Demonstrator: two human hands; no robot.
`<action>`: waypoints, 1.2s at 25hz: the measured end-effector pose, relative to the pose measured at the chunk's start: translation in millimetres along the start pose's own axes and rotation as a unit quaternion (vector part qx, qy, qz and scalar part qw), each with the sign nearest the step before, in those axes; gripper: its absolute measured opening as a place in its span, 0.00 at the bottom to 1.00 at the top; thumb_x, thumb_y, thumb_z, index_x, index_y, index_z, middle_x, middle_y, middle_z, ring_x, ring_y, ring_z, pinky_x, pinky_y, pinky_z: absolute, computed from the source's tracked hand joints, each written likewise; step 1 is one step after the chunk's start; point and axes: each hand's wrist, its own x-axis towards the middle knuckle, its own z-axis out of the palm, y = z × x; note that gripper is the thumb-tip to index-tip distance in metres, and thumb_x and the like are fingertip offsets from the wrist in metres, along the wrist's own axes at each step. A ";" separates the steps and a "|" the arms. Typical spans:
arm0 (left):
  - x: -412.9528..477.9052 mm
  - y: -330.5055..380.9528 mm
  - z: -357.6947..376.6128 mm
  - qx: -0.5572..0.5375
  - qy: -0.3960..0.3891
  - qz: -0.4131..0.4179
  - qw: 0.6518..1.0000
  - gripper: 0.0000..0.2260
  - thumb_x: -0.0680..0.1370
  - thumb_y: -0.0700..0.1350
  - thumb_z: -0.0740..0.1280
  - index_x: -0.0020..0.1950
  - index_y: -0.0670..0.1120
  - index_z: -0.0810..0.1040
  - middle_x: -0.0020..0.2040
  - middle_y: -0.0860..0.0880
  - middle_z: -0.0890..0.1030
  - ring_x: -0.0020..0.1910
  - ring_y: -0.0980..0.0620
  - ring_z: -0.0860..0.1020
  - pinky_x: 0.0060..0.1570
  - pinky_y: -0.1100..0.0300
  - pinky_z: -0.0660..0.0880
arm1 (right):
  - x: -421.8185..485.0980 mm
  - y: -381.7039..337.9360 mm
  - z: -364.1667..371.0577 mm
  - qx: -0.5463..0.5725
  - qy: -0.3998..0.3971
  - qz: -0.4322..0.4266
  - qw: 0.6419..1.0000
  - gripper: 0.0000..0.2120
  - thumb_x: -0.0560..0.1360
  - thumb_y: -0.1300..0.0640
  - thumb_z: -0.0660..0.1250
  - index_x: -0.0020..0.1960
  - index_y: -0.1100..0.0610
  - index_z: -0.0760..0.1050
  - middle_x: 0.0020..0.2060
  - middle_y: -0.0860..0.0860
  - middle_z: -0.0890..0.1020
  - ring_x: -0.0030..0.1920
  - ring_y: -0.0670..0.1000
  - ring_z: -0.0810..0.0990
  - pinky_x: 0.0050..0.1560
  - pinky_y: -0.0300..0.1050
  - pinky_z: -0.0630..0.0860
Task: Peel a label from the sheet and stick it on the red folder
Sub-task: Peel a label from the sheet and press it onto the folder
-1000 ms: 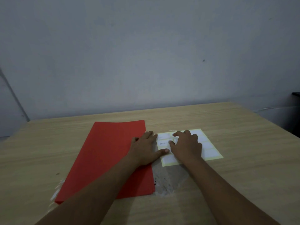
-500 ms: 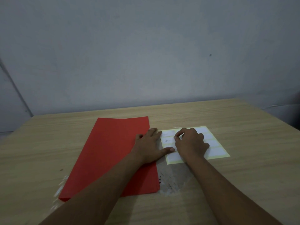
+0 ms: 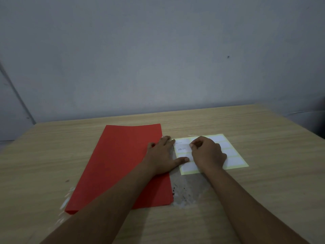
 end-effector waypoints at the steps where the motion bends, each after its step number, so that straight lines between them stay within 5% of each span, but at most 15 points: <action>1: -0.2 0.3 -0.8 0.001 -0.003 0.000 1.000 0.52 0.64 0.82 0.45 0.79 0.52 0.57 0.81 0.52 0.55 0.80 0.54 0.53 0.73 0.41 0.53 | 0.8 1.5 -1.9 0.014 -0.007 0.001 1.000 0.05 0.77 0.45 0.68 0.47 0.45 0.80 0.48 0.42 0.83 0.58 0.53 0.76 0.57 0.54 0.66; 8: -2.6 3.3 -5.9 0.009 -0.019 0.004 1.000 0.52 0.65 0.82 0.44 0.80 0.50 0.55 0.81 0.50 0.54 0.80 0.52 0.53 0.73 0.39 0.54 | 8.7 10.5 -13.5 0.113 -0.051 0.010 0.992 0.04 0.76 0.49 0.70 0.44 0.47 0.81 0.41 0.42 0.82 0.50 0.51 0.81 0.59 0.55 0.76; 13: 0.7 5.2 -16.5 0.020 -0.046 0.000 0.999 0.50 0.66 0.81 0.48 0.80 0.50 0.56 0.81 0.49 0.55 0.79 0.50 0.56 0.72 0.37 0.54 | 19.4 8.4 -19.9 0.138 -0.070 0.015 0.988 0.04 0.75 0.53 0.73 0.42 0.49 0.82 0.37 0.41 0.81 0.48 0.51 0.82 0.49 0.44 0.73; 18: 4.5 11.5 -35.1 0.049 -0.065 0.006 0.997 0.42 0.71 0.76 0.49 0.75 0.50 0.66 0.75 0.50 0.68 0.73 0.49 0.67 0.69 0.37 0.56 | 27.0 -0.7 -26.4 0.094 -0.073 0.010 0.993 0.03 0.74 0.54 0.73 0.43 0.53 0.84 0.40 0.48 0.84 0.45 0.51 0.81 0.45 0.43 0.71; 22: 6.5 5.9 -56.2 -0.144 0.058 -0.038 0.987 0.22 0.81 0.62 0.55 0.63 0.51 0.79 0.62 0.55 0.81 0.63 0.52 0.76 0.66 0.45 0.62 | 27.2 -20.1 -25.1 0.100 -0.065 -0.022 0.993 0.03 0.74 0.55 0.73 0.43 0.54 0.85 0.38 0.48 0.83 0.44 0.52 0.81 0.45 0.42 0.71; 25: -0.1 -7.1 -67.6 -0.281 0.132 -0.067 0.948 0.18 0.80 0.58 0.62 0.49 0.46 0.84 0.42 0.53 0.83 0.45 0.52 0.79 0.49 0.56 0.71 | 22.5 -38.5 -12.8 0.124 -0.075 -0.039 0.989 0.03 0.74 0.56 0.73 0.44 0.54 0.85 0.39 0.48 0.84 0.42 0.49 0.80 0.42 0.41 0.70; 30: -16.0 -49.8 -76.1 -0.363 0.167 -0.116 0.909 0.10 0.75 0.51 0.73 0.49 0.45 0.87 0.40 0.47 0.87 0.40 0.52 0.85 0.46 0.60 0.78 | 11.7 -72.2 22.8 0.149 -0.105 -0.073 0.980 0.03 0.74 0.58 0.73 0.43 0.55 0.86 0.37 0.48 0.85 0.40 0.47 0.81 0.39 0.40 0.70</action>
